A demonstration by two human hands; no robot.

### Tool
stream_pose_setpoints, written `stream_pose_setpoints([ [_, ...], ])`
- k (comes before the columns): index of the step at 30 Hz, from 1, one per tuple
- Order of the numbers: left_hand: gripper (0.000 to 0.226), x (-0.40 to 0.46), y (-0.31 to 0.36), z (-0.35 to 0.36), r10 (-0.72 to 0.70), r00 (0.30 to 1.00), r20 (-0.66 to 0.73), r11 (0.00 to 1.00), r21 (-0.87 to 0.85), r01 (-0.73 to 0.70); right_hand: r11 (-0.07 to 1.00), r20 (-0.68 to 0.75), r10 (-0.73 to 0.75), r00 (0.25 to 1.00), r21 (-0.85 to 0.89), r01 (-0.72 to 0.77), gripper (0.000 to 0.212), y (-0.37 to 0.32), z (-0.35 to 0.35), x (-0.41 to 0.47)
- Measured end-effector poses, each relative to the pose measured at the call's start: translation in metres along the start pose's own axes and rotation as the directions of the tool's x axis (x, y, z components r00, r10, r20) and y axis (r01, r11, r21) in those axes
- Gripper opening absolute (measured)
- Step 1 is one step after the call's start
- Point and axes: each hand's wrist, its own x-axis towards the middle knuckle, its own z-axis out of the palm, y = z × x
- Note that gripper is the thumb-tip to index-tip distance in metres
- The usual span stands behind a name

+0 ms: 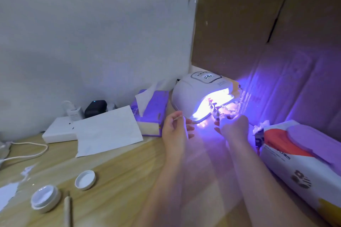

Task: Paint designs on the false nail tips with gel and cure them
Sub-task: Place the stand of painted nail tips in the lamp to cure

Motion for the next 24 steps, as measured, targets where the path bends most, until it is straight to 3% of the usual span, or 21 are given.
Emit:
stream_pose_setpoints([
  [5,0.016,0.004,-0.003,-0.001,-0.011,1.000,0.024,1.000,0.010,0.011,0.998,0.042,0.049,0.998,0.043,-0.051,0.021,0.001,0.023,0.038],
  [13,0.015,0.005,-0.003,-0.001,-0.031,0.998,0.050,0.999,0.008,0.031,0.982,0.023,0.097,0.995,-0.166,-0.092,0.018,-0.016,0.039,0.058],
  [16,0.016,0.006,-0.002,-0.001,-0.031,0.998,0.051,1.000,0.000,0.031,0.997,-0.046,0.071,0.996,0.026,-0.070,0.024,-0.015,0.039,0.052],
  [19,0.017,0.005,-0.001,0.001,-0.027,0.999,0.040,1.000,-0.006,0.027,0.967,-0.307,-0.109,0.945,0.189,0.173,0.014,-0.010,0.037,0.029],
  [21,0.018,0.004,-0.001,0.002,-0.037,0.999,0.024,0.999,-0.011,0.037,0.909,-0.404,-0.347,0.847,0.077,0.409,0.012,-0.014,0.035,0.017],
  [23,0.020,0.003,-0.001,0.003,-0.050,0.999,0.010,0.999,-0.016,0.050,0.800,-0.290,-0.592,0.752,-0.098,0.591,0.019,-0.029,0.033,0.017],
  [24,0.020,0.002,-0.001,0.003,-0.054,0.999,0.007,0.999,-0.010,0.054,0.763,-0.181,-0.646,0.742,-0.200,0.615,0.026,-0.039,0.033,0.021],
])
